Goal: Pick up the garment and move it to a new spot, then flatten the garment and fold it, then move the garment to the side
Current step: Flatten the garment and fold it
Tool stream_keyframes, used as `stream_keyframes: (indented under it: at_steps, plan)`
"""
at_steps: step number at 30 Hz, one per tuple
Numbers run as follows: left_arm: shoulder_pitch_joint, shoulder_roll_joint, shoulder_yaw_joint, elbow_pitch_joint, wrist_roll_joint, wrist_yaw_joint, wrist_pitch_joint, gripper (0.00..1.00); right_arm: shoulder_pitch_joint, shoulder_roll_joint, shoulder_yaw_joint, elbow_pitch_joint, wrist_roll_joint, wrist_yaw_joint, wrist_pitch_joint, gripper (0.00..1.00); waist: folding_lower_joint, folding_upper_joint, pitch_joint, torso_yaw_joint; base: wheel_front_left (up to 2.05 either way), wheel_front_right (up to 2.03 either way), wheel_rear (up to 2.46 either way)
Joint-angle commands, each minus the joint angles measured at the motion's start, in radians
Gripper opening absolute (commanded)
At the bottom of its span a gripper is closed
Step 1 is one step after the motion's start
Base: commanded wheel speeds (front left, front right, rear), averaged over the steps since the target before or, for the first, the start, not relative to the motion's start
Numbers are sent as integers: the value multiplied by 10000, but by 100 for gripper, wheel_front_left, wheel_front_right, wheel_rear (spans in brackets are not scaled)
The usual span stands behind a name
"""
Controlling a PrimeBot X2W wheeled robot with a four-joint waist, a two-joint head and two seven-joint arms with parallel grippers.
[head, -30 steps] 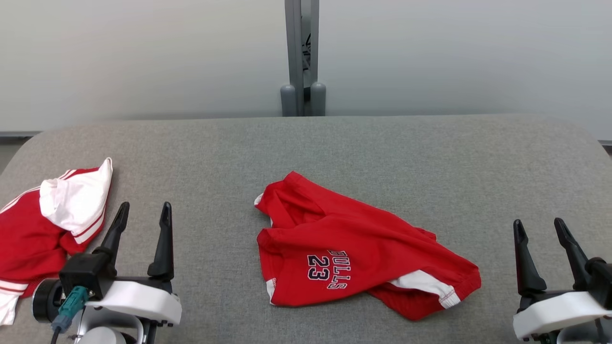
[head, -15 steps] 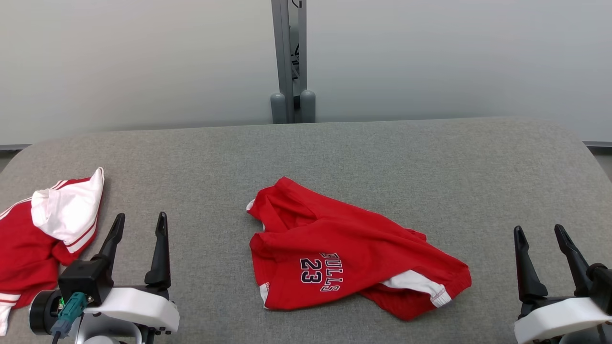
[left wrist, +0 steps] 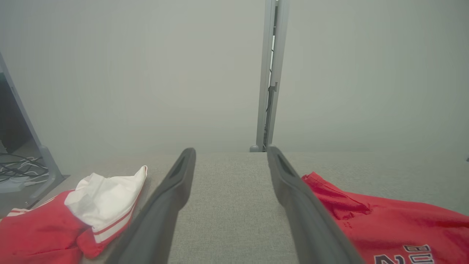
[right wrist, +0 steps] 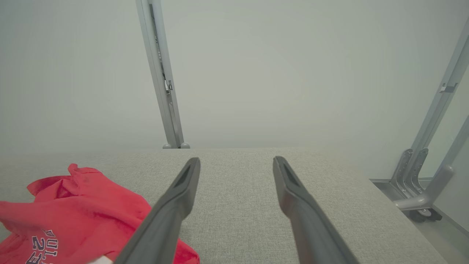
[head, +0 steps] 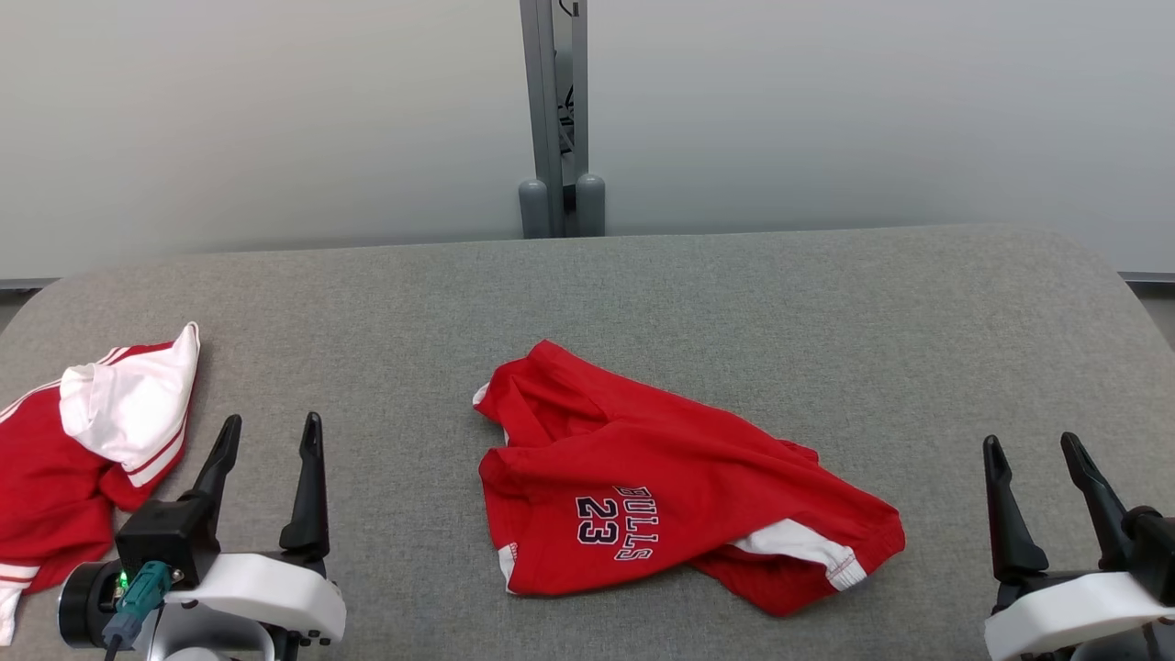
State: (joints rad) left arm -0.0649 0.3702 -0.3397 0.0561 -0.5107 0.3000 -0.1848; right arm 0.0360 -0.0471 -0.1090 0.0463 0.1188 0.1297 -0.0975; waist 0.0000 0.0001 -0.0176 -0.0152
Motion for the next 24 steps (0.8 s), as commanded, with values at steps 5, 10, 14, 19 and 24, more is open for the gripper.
stream_keyframes:
  at_steps: [5,10,14,19,24]
  plan:
    - [-143,112,-120,-15,45,-41,115,100,-38,-69,19,39,29,19,-86,100,0,-1,-10,5,0,0,0]
    - [-324,-224,-1042,201,-339,-795,1213,100,-37,-68,92,81,-11,20,-70,100,0,-1,7,-19,0,0,0]
    - [-531,-574,-2018,775,-671,-1586,2276,100,-209,-70,362,123,-71,20,-14,100,0,-1,71,-216,0,0,0]
    - [-557,-879,-2602,1500,-991,-2161,2983,100,-277,-70,604,142,-81,20,-60,100,0,-1,166,-416,0,0,0]
    - [-763,-1041,-2861,2384,-1292,-2649,3336,100,-317,-70,685,162,21,20,-110,100,0,-1,399,-605,0,0,0]
